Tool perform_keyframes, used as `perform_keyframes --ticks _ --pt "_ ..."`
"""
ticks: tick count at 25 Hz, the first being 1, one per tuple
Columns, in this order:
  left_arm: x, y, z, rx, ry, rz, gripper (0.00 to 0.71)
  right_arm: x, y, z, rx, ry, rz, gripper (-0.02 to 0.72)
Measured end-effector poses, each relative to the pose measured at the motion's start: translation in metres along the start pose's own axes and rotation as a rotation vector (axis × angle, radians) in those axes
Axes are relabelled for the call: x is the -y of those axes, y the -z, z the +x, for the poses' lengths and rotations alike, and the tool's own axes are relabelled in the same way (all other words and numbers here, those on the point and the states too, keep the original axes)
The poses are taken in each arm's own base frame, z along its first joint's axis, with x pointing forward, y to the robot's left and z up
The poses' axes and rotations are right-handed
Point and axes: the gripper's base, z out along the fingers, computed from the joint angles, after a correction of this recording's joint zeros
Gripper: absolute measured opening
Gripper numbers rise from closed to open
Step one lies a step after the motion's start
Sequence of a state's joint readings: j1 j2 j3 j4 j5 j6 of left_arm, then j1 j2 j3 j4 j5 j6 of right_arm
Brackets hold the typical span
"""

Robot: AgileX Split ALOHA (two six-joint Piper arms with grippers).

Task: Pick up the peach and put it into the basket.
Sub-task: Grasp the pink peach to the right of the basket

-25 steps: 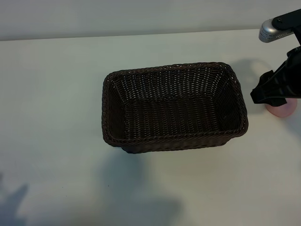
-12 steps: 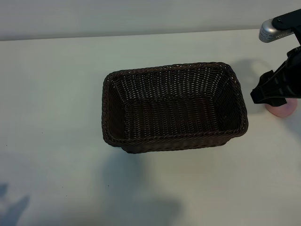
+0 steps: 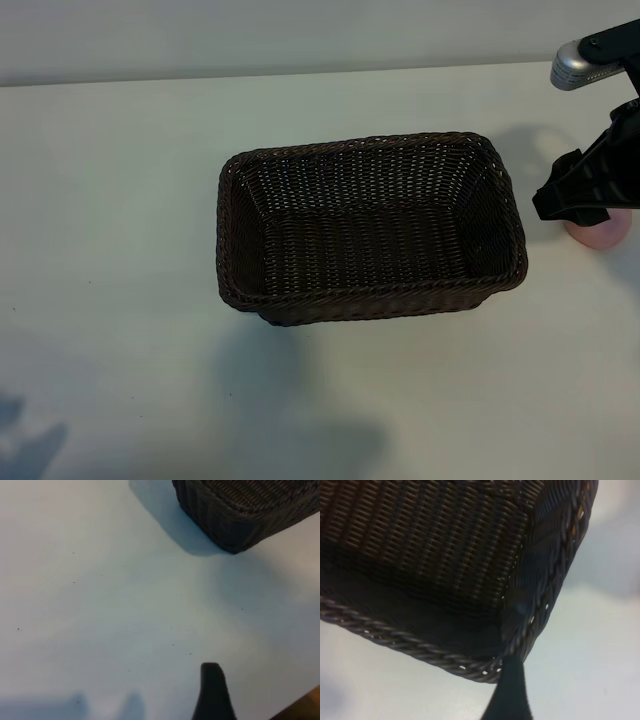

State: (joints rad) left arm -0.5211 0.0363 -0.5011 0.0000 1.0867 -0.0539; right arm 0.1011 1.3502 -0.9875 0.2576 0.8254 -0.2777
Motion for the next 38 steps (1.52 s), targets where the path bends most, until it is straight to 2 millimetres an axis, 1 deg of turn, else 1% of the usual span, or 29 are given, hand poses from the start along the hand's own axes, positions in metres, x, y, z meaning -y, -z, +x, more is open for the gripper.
perform_keyframes --ticks 18,22,27,31,34,38 --pt "0.0 0.0 0.0 0.0 0.0 -0.01 0.51 0.0 0.0 -0.001 0.013 0.001 0.005 0.594" --pt "0.001 0.004 0.004 0.041 0.063 -0.092 0.51 0.002 0.0 -0.001 0.01 0.012 0.02 0.594" --pt "0.003 0.005 0.005 0.052 0.154 -0.217 0.51 0.004 -0.001 -0.001 0.007 0.0 0.037 0.594" --pt "0.004 0.005 0.004 0.054 0.202 -0.283 0.51 0.011 -0.011 -0.001 -0.021 -0.032 0.092 0.594" --pt "0.005 0.005 0.004 0.055 0.232 -0.324 0.51 0.018 -0.021 -0.002 -0.049 -0.056 0.144 0.594" --pt "0.006 0.004 0.004 0.057 0.268 -0.372 0.51 0.027 -0.044 -0.003 -0.075 -0.12 0.192 0.594"
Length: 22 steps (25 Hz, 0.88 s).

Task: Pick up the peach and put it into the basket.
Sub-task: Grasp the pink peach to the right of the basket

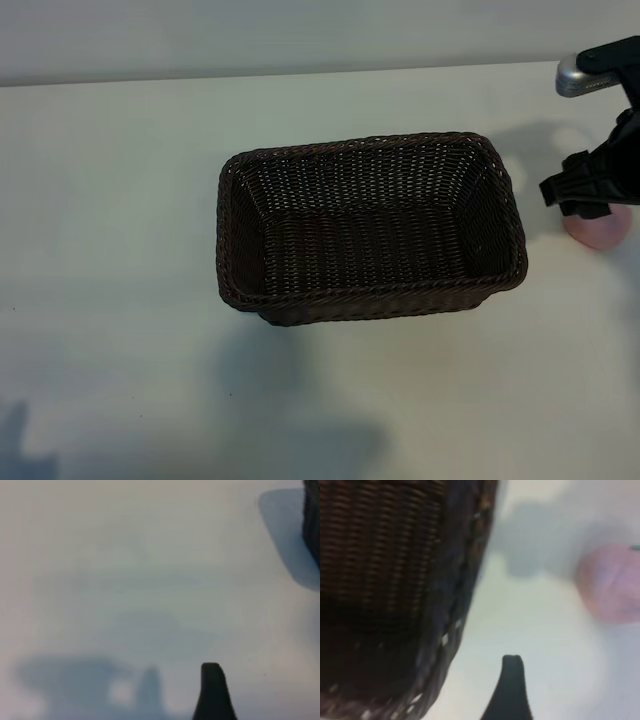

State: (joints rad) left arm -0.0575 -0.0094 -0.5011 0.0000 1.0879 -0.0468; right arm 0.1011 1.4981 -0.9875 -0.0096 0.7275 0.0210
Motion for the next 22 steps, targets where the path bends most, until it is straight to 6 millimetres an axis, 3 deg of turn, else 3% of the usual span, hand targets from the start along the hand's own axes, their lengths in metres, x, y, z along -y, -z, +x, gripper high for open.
perform_keyframes --ticks 9,16,22 --pt "0.001 0.0 0.0 0.001 0.027 -0.037 0.509 0.017 -0.052 -0.01 0.02 -0.164 0.084 0.594" --pt "0.001 0.0 0.0 0.001 0.029 -0.038 0.509 0.045 -0.074 -0.01 0.025 -0.256 0.112 0.594" --pt "0.001 0.0 0.0 0.001 0.029 -0.038 0.509 0.047 -0.095 -0.006 -0.004 -0.264 0.108 0.594"
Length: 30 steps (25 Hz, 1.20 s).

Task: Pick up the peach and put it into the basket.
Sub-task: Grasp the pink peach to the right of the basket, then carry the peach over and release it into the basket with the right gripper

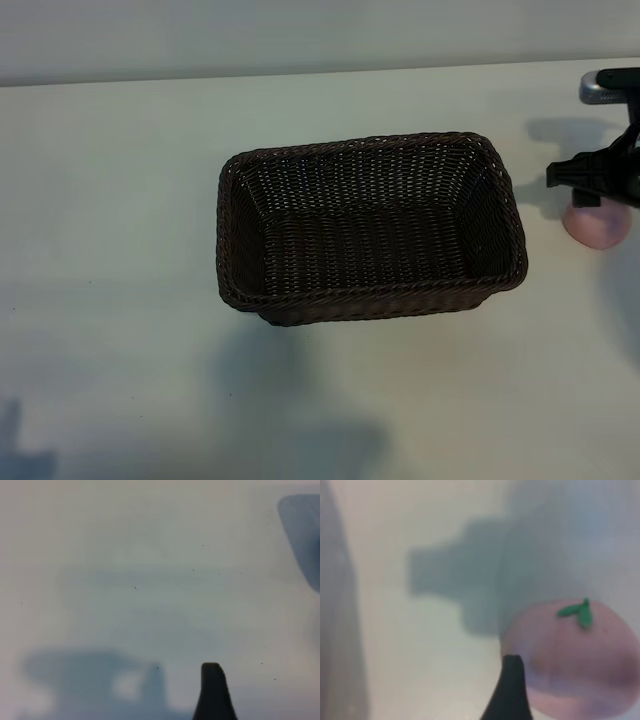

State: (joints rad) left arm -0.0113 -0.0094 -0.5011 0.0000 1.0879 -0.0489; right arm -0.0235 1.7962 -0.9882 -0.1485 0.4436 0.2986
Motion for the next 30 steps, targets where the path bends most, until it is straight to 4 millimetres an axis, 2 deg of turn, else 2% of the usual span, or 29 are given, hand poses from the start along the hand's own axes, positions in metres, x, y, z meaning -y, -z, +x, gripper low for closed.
perform_keyframes --ticks 4,7,9,12,14,15,21,26,30 --pt "0.0 0.0 0.0 0.0 0.0 0.0 0.509 -0.001 -0.012 0.003 -0.023 0.002 0.001 0.59" --pt "0.0 0.0 0.0 0.0 0.0 0.0 0.509 -0.001 -0.019 0.005 -0.036 0.003 0.002 0.523" --pt "0.0 0.0 0.0 0.0 0.0 0.0 0.509 -0.001 -0.022 0.006 -0.046 0.004 0.004 0.417" --pt "0.0 0.0 0.0 0.0 0.0 0.0 0.509 -0.001 -0.023 0.006 -0.046 0.003 0.004 0.175" --pt "0.0 0.0 0.0 0.0 0.0 0.0 0.509 -0.001 -0.022 0.004 -0.04 0.0 0.003 0.084" --pt "0.0 0.0 0.0 0.0 0.0 0.0 0.509 -0.001 -0.02 0.003 -0.037 -0.002 0.003 0.063" --pt "0.0 0.0 0.0 0.0 0.0 0.0 0.509 0.0 0.0 -0.006 -0.041 0.0 0.016 0.041" --pt "0.0 0.0 0.0 0.0 -0.001 0.0 0.509 0.0 0.048 -0.028 0.011 0.026 0.017 0.04" --pt "0.0 0.0 0.0 0.0 -0.001 0.0 0.509 0.001 0.086 -0.037 0.076 0.027 -0.002 0.04"
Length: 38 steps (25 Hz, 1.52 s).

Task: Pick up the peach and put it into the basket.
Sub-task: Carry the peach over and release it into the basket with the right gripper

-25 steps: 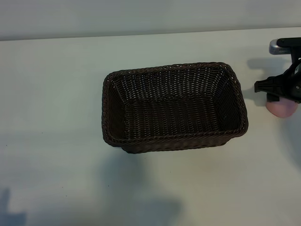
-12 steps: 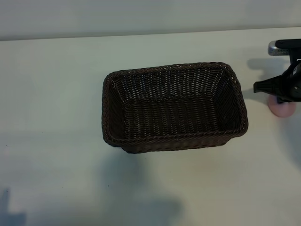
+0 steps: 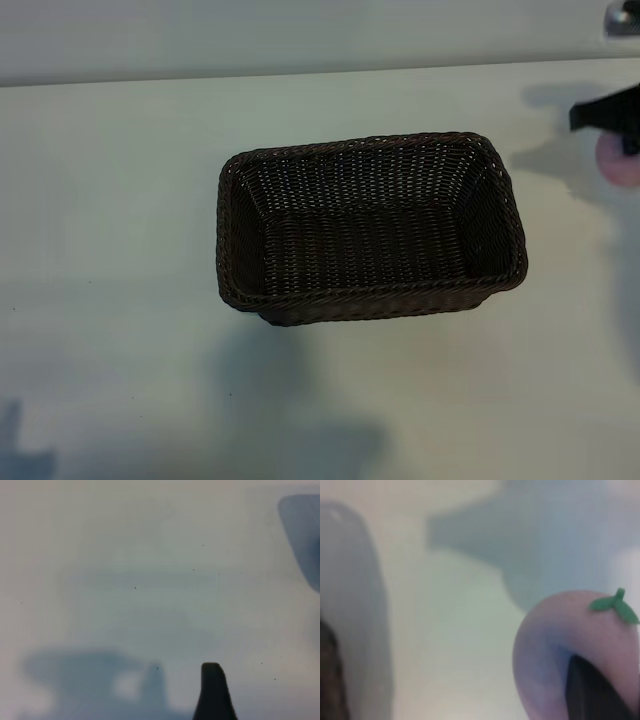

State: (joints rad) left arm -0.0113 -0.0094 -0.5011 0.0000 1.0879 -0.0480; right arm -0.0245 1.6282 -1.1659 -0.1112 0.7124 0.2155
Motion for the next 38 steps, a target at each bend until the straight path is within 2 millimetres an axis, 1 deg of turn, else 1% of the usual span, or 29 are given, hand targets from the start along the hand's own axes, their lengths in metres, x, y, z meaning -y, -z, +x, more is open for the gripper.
perform_keyframes --ticks 2,5,8,11,13,17,20,23,25,27,32,38 --pt "0.0 0.0 0.0 0.0 -0.001 0.0 0.509 0.0 0.011 0.0 0.017 0.0 -0.008 0.04" --pt "0.0 0.0 0.0 0.0 -0.004 0.0 0.509 -0.003 0.022 0.002 0.008 0.019 -0.03 0.04" --pt "0.0 0.0 0.0 0.0 -0.004 0.0 0.508 -0.018 0.035 0.005 0.004 0.074 -0.074 0.04" --pt "0.0 0.0 0.0 0.0 -0.003 0.0 0.508 -0.043 0.048 0.01 0.016 0.131 -0.138 0.04" --pt "0.0 0.0 0.0 0.0 -0.003 0.0 0.508 -0.065 0.054 0.016 0.021 0.187 -0.181 0.04" --pt "0.0 0.0 0.0 0.0 -0.003 0.0 0.508 -0.107 0.063 0.033 0.016 0.317 -0.257 0.04" --pt "0.0 0.0 0.0 0.0 -0.003 0.0 0.508 -0.135 0.067 0.044 0.026 0.398 -0.307 0.04" --pt "0.0 0.0 0.0 0.0 -0.003 0.0 0.508 -0.155 0.061 0.052 0.033 0.449 -0.337 0.04" --pt "0.0 0.0 0.0 0.0 -0.003 0.0 0.508 -0.163 0.052 0.054 0.027 0.465 -0.343 0.04" --pt "0.0 0.0 0.0 0.0 -0.003 0.0 0.508 -0.167 0.042 0.055 0.021 0.466 -0.341 0.04" --pt "0.0 0.0 0.0 0.0 -0.003 0.0 0.508 -0.178 0.008 0.056 0.002 0.481 -0.324 0.04" --pt "0.0 0.0 0.0 0.0 -0.002 0.0 0.508 -0.187 -0.033 0.065 -0.052 0.496 -0.3 0.04"
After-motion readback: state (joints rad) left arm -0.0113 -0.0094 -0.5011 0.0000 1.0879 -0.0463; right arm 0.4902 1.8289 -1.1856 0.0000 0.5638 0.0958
